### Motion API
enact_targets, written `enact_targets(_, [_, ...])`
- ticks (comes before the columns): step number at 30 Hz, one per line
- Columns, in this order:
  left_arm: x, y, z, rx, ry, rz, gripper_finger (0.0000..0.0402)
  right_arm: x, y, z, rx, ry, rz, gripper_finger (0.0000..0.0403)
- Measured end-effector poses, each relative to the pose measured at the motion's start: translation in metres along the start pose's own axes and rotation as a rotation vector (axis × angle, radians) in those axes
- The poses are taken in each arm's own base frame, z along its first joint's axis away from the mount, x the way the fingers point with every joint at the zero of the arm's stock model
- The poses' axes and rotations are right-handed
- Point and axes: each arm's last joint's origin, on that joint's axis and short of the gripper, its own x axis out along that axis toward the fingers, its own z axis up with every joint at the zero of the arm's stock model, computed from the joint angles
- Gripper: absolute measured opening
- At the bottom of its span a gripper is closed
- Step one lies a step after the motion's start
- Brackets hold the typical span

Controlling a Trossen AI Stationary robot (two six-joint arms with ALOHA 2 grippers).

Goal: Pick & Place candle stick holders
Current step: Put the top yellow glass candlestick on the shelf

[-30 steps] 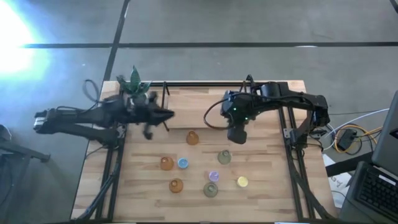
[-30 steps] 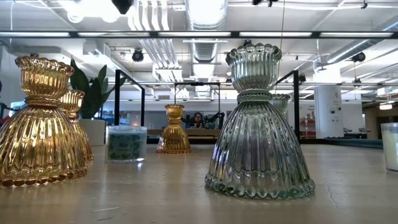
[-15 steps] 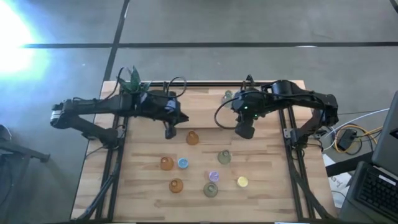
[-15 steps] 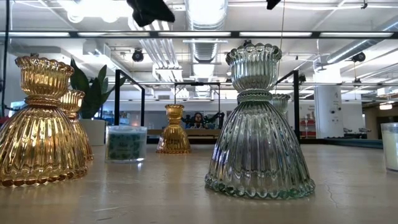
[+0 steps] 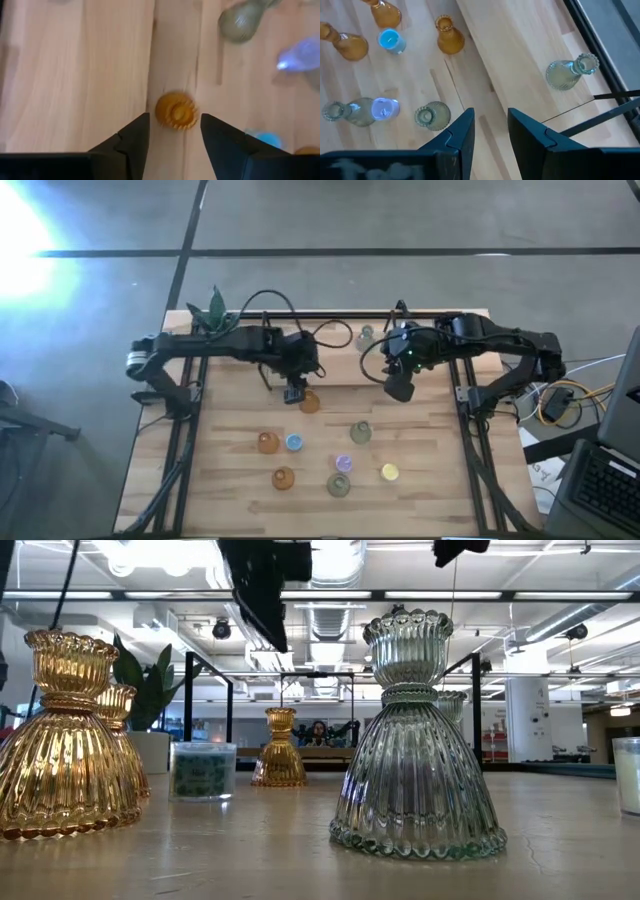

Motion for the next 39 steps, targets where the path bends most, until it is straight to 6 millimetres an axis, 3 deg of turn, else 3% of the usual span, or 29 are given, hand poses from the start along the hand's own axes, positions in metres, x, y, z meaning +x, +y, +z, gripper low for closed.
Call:
enact_targets(4, [0.018, 0.005, 0.000, -0.006, 0.131, 0.003, 0.0181, 0.004, -0.002, -0.008, 0.018, 0.005, -0.002, 0.0107])
enact_targets(20, [0.066, 0.007, 0.003, 0.006, 0.202, -0.079, 0.0181, 0.016, -0.003, -0.010, 0.036, -0.018, 0.003, 0.0103])
enact_targets(39, [0.102, 0.011, 0.002, -0.008, 0.255, -0.103, 0.0171, 0.015, -0.004, -0.008, 0.029, -0.040, -0.010, 0.0076])
